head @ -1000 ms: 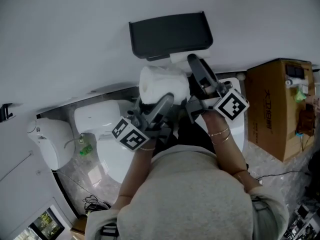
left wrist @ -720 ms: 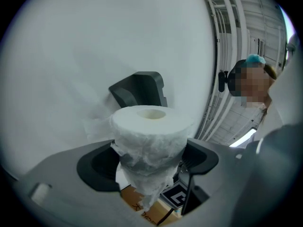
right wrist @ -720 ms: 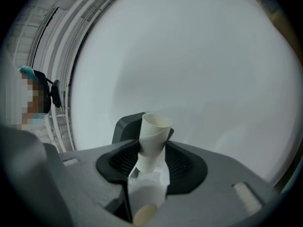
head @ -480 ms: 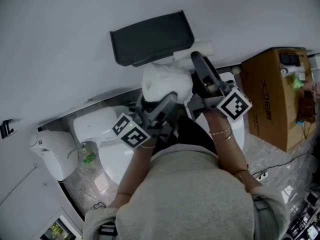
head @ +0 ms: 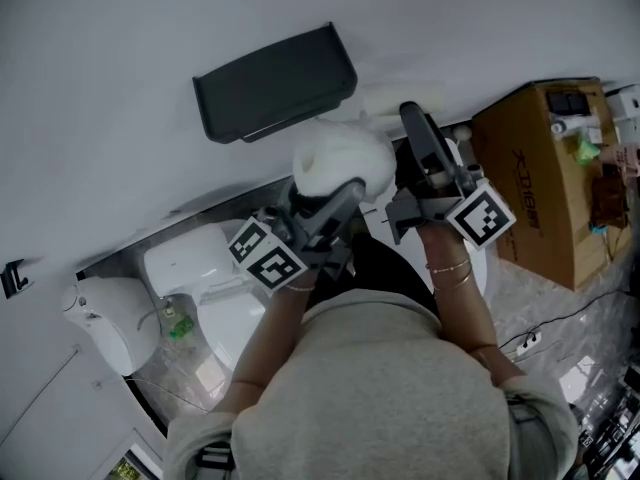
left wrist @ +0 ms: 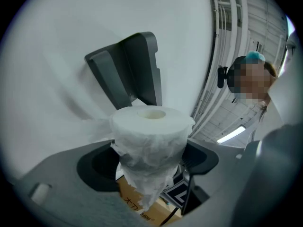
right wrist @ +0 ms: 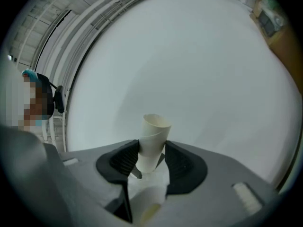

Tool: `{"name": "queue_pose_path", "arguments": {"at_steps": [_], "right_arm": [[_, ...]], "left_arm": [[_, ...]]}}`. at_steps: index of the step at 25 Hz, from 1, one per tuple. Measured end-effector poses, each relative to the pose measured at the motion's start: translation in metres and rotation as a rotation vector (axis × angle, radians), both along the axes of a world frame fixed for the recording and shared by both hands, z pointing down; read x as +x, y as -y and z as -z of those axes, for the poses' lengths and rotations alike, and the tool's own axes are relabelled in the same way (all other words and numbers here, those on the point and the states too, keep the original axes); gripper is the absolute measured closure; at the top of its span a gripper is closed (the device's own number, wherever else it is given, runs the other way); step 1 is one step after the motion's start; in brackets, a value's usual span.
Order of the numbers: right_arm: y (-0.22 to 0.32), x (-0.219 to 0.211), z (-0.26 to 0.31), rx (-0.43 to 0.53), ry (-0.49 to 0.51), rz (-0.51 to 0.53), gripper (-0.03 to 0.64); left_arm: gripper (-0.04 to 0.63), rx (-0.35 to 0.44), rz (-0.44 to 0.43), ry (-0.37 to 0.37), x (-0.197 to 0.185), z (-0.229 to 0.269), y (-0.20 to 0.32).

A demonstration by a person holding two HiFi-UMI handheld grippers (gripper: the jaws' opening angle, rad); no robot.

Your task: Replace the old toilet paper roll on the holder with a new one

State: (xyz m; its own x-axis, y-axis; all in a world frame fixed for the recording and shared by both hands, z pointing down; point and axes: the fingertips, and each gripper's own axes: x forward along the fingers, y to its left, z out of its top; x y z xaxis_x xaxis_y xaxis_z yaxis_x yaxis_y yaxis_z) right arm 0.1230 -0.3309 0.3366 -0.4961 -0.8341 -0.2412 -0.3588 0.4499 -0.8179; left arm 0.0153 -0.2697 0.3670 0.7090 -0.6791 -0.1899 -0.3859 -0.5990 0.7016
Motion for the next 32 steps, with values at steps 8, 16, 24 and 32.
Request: {"name": "queue_pose_path", "arguments": {"at_steps": [8,16,24,32], "right_arm": [[-0.006,0.026,0.012,0.027,0.002,-0.065,0.437],[-0.004,0.059,0.021,0.059,0.015,-0.119,0.437],[0.0,0.072,0.018,0.053,0.026,-0.131,0.437],[0.006,0.072,0.023,0.066,0.023,-0.145,0.437]], "left_arm": [[0.19,0.02,-0.051,-0.001,0.022,0.004,0.008],[0.19,0.024,-0.103,0.01,0.054,0.0,0.025],[0.19,0.017,-0.128,-0.015,0.078,-0.001,0.043],[0.19,0.014,-0.116,-0.052,0.078,0.001,0.061]]}}
